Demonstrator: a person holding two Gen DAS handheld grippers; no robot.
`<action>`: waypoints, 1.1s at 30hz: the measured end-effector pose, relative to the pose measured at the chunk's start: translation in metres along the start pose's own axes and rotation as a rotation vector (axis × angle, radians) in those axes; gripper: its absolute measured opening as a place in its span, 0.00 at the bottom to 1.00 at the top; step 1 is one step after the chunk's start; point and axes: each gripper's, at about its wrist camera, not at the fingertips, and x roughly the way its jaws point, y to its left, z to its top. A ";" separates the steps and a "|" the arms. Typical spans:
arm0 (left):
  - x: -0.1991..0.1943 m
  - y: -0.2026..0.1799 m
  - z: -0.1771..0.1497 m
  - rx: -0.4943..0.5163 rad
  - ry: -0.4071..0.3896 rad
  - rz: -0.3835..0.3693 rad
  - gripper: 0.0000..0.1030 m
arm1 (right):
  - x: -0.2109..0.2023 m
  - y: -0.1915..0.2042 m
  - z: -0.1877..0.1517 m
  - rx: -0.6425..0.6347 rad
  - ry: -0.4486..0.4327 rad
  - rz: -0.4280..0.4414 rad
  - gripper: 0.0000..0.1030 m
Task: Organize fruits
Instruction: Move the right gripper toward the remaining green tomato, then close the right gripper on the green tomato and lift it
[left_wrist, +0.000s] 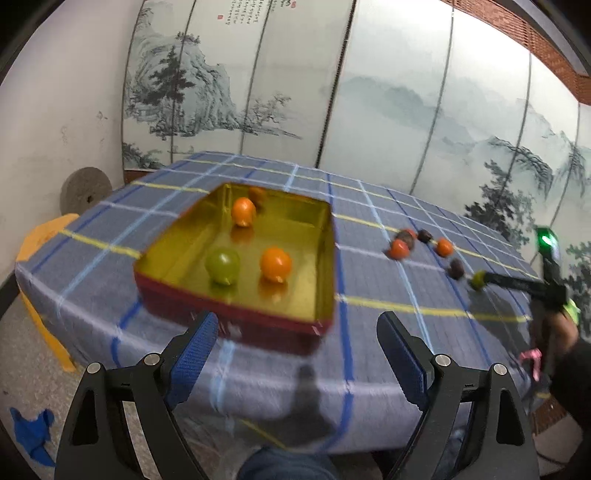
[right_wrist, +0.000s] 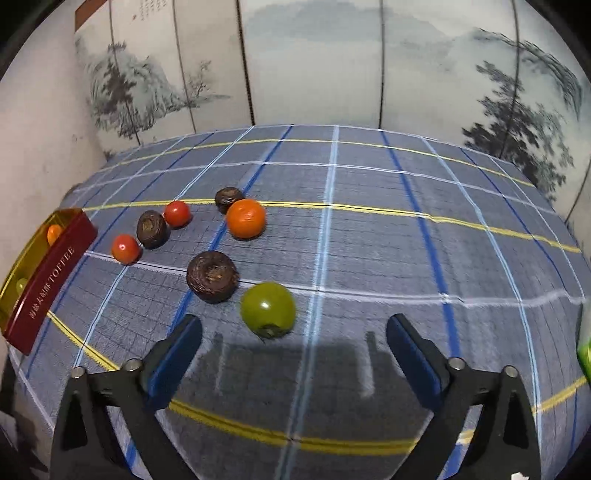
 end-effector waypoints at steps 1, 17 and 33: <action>0.000 -0.002 -0.005 0.004 0.014 -0.006 0.85 | 0.004 0.005 0.003 -0.010 0.007 0.003 0.81; -0.004 -0.007 -0.035 -0.010 0.055 -0.030 0.85 | 0.001 0.006 0.015 0.025 0.022 -0.084 0.31; -0.052 0.009 -0.069 -0.035 0.054 0.011 0.85 | -0.051 0.133 0.056 -0.117 -0.100 0.099 0.31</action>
